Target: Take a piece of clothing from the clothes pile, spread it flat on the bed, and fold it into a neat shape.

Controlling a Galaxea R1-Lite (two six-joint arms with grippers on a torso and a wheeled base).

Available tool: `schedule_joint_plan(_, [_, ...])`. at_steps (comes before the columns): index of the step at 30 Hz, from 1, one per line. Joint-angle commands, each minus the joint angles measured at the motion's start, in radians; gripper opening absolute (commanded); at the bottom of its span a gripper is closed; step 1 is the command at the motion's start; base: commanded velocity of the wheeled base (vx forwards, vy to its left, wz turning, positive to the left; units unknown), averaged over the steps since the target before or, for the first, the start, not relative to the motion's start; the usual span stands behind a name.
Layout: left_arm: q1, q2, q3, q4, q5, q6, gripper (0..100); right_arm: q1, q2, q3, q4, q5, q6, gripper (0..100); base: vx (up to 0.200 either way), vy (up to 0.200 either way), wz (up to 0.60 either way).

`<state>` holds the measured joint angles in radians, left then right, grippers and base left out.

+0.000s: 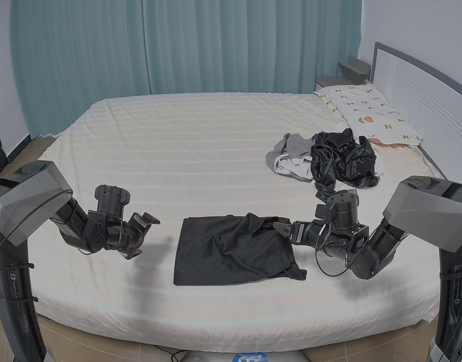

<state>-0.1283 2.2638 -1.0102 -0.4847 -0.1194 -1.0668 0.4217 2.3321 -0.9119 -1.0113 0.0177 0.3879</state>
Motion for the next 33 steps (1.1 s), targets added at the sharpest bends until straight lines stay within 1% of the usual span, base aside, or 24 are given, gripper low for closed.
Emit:
schedule_joint_plan(1, [-0.001, 0.003, -0.002, 0.000, 0.001, 0.002, 100, 0.006, 0.007, -0.022, 0.022, -0.005, -0.030, 100, 0.000, 0.200, 0.00])
schedule_joint_plan(2, [-0.002, 0.005, -0.002, 0.000, 0.001, 0.004, 100, 0.005, 0.012, -0.027, 0.025, -0.008, -0.037, 100, 0.000, 0.200, 0.00])
schedule_joint_plan(6, [-0.002, 0.005, -0.002, 0.000, 0.003, 0.002, 100, 0.005, 0.036, -0.062, 0.036, -0.041, -0.066, 100, 0.000, 0.000, 0.00])
schedule_joint_plan(8, [-0.002, 0.002, 0.004, 0.000, 0.001, 0.004, 100, 0.005, 0.049, -0.076, 0.051, -0.062, -0.095, 100, 0.000, 0.000, 0.00])
schedule_joint_plan(11, [-0.001, 0.000, 0.005, 0.000, 0.000, 0.007, 100, 0.000, 0.053, -0.084, 0.054, -0.071, -0.115, 100, 0.000, 0.000, 0.00])
schedule_joint_plan(13, [-0.002, 0.002, 0.007, 0.000, 0.000, 0.010, 100, -0.009, 0.061, -0.085, 0.054, -0.094, -0.167, 100, 0.200, 0.000, 0.00])
schedule_joint_plan(16, [-0.002, 0.005, 0.005, 0.000, 0.001, 0.011, 100, -0.012, 0.069, -0.085, 0.054, -0.113, -0.219, 100, 0.200, 0.000, 0.00])
schedule_joint_plan(17, [-0.002, 0.005, 0.005, 0.000, 0.001, 0.011, 100, -0.012, 0.069, -0.085, 0.054, -0.113, -0.219, 100, 0.200, 0.000, 0.00])
schedule_joint_plan(19, [-0.002, 0.005, 0.005, 0.000, 0.003, 0.010, 100, -0.015, 0.084, -0.085, 0.054, -0.122, -0.267, 100, 0.000, 0.000, 0.00])
schedule_joint_plan(20, [-0.002, 0.005, 0.005, 0.000, 0.003, 0.010, 100, -0.015, 0.084, -0.085, 0.054, -0.122, -0.267, 100, 0.000, 0.000, 0.00])
schedule_joint_plan(21, [-0.004, 0.005, 0.005, 0.000, 0.003, 0.011, 100, -0.017, 0.090, -0.084, 0.056, -0.122, -0.305, 100, 0.000, 0.000, 0.00])
schedule_joint_plan(24, [-0.004, 0.005, 0.005, 0.000, 0.004, 0.011, 100, -0.023, 0.107, -0.084, 0.054, -0.125, -0.357, 100, 0.000, 0.000, 0.00])
schedule_joint_plan(28, [-0.004, 0.006, 0.005, 0.000, 0.006, 0.013, 100, -0.024, 0.130, -0.094, 0.056, -0.157, -0.385, 100, 0.000, 0.000, 0.00])
schedule_joint_plan(30, [-0.004, 0.006, 0.005, 0.000, 0.006, 0.013, 100, -0.029, 0.147, -0.104, 0.054, -0.159, -0.397, 100, 0.000, 0.000, 0.00])
schedule_joint_plan(31, [-0.004, 0.006, 0.007, 0.000, 0.006, 0.013, 100, -0.032, 0.151, -0.108, 0.053, -0.159, -0.397, 0, 0.000, 0.000, 0.00])
schedule_joint_plan(33, [-0.004, 0.006, 0.005, 0.000, 0.006, 0.013, 100, -0.035, 0.151, -0.117, 0.046, -0.157, -0.392, 0, 0.000, 0.000, 0.00])
